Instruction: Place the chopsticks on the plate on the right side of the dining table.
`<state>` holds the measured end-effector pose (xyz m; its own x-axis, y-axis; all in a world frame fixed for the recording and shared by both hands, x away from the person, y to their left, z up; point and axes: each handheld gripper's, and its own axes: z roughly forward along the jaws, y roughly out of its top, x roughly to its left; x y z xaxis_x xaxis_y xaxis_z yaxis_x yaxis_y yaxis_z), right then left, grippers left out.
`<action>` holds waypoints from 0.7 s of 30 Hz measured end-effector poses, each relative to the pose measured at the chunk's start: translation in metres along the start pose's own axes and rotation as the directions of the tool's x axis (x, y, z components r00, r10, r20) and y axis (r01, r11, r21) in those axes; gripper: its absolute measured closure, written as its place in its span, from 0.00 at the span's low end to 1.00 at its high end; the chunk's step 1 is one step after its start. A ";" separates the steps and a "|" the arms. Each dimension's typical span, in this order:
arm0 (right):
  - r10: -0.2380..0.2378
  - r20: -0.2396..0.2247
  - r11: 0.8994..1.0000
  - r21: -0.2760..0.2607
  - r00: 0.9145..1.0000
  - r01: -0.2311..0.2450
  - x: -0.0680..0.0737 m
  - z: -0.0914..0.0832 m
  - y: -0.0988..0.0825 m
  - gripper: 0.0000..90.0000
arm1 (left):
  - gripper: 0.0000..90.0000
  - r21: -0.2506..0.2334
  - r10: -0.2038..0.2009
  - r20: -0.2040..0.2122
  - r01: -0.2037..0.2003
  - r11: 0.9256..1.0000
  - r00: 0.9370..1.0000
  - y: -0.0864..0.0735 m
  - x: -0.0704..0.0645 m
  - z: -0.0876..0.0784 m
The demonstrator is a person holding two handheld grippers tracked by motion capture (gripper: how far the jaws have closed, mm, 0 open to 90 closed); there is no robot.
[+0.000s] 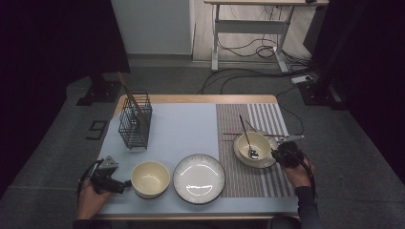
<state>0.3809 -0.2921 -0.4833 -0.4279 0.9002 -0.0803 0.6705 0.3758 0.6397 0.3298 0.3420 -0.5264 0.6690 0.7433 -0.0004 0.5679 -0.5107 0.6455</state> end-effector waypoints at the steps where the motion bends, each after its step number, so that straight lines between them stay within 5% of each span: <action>1: -0.004 -0.001 1.000 0.001 1.000 0.004 0.000 0.001 0.000 0.93 | 0.00 0.000 0.000 0.000 0.000 1.000 1.000 0.000 0.000 0.000; 21: -0.041 -0.016 0.998 0.051 0.999 0.042 0.002 0.014 -0.002 0.90 | 0.00 0.000 0.000 0.000 0.000 1.000 1.000 0.000 0.000 0.000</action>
<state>0.3870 -0.2885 -0.4956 -0.4648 0.8804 -0.0938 0.6822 0.4237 0.5958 0.3298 0.3421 -0.5264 0.6694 0.7429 -0.0006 0.5678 -0.5110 0.6454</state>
